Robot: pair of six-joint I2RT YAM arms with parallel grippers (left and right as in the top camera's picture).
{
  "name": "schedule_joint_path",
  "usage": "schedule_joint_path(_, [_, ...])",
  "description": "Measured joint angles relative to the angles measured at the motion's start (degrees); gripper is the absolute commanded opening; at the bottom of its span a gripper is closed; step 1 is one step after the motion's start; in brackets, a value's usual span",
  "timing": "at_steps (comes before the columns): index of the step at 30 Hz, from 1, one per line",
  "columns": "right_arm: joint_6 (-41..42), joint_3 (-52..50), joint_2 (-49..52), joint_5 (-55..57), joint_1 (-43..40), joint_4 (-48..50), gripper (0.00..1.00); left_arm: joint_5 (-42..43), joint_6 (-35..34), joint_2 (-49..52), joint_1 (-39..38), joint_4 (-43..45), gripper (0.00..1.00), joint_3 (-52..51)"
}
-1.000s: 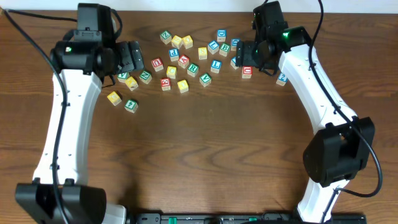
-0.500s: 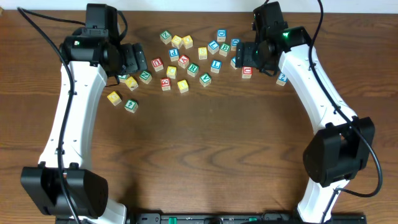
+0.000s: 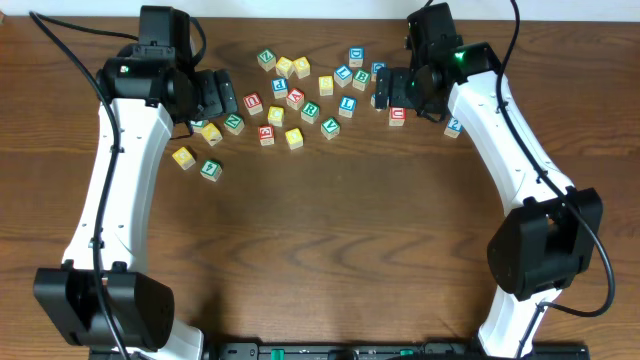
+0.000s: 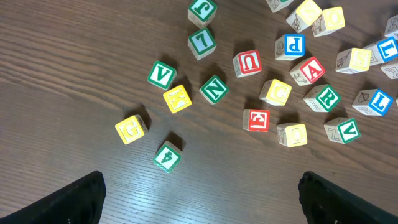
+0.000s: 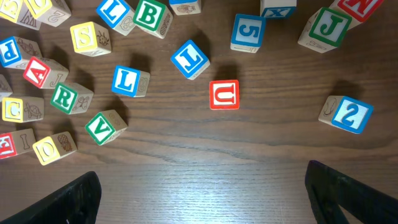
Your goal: Spell out ROBOT
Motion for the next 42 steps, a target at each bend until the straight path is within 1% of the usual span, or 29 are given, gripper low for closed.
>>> schedule_joint_path(12, [0.0,0.0,0.0,0.0,0.0,0.0,0.99,0.0,-0.2,0.2,0.0,0.9,0.98,0.0])
schedule_joint_path(23, [0.0,0.0,0.0,0.0,0.0,-0.1,0.99,0.0,-1.3,4.0,0.0,1.0,0.98,0.0])
schedule_joint_path(34, [0.0,0.0,0.0,0.0,0.0,-0.1,0.99,0.0,-1.3,4.2,0.0,0.9,0.98,0.0])
schedule_joint_path(42, [0.0,0.0,0.0,0.0,0.0,-0.1,0.99,0.0,-1.3,4.2,-2.4,2.0,0.98,0.0])
